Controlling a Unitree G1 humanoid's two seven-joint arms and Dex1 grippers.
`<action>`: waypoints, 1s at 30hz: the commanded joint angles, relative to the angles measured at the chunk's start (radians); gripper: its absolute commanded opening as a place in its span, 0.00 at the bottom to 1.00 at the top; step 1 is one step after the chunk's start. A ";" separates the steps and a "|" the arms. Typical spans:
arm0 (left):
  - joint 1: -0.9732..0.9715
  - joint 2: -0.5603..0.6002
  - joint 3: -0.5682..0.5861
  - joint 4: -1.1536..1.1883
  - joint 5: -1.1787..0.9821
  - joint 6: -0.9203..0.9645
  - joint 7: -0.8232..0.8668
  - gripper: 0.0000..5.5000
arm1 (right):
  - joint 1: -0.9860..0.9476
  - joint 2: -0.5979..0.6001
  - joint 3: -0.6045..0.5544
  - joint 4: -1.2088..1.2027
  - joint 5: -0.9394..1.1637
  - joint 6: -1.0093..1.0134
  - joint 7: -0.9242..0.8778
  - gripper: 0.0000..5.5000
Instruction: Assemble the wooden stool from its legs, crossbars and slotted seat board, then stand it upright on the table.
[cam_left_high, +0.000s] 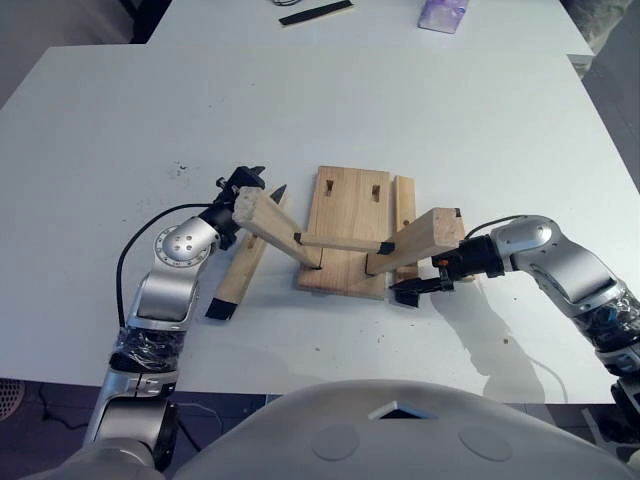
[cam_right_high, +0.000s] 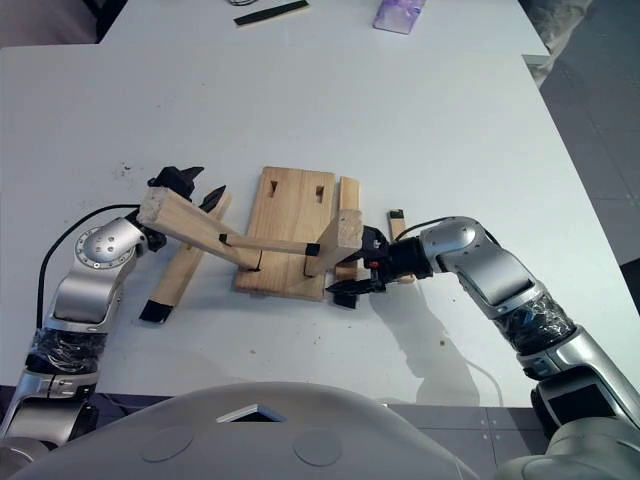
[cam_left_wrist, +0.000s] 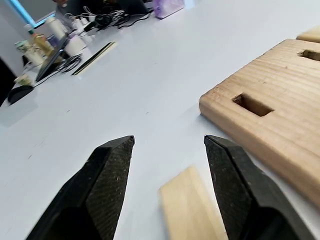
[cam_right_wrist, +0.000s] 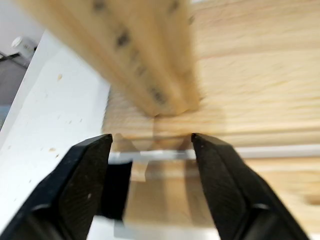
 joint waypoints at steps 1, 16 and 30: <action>0.028 -0.002 -0.007 0.002 0.028 -0.020 0.017 0.47 | -0.034 -0.003 -0.052 -0.026 -0.004 0.025 0.020 0.57; 0.206 0.028 -0.025 -0.004 0.144 -0.151 0.054 0.47 | -0.029 0.164 -0.092 0.204 -0.198 -0.085 -0.154 0.57; 0.157 0.098 -0.028 0.433 0.265 -0.400 0.142 0.47 | -0.032 0.068 -0.063 0.474 -0.344 -0.247 -0.059 0.57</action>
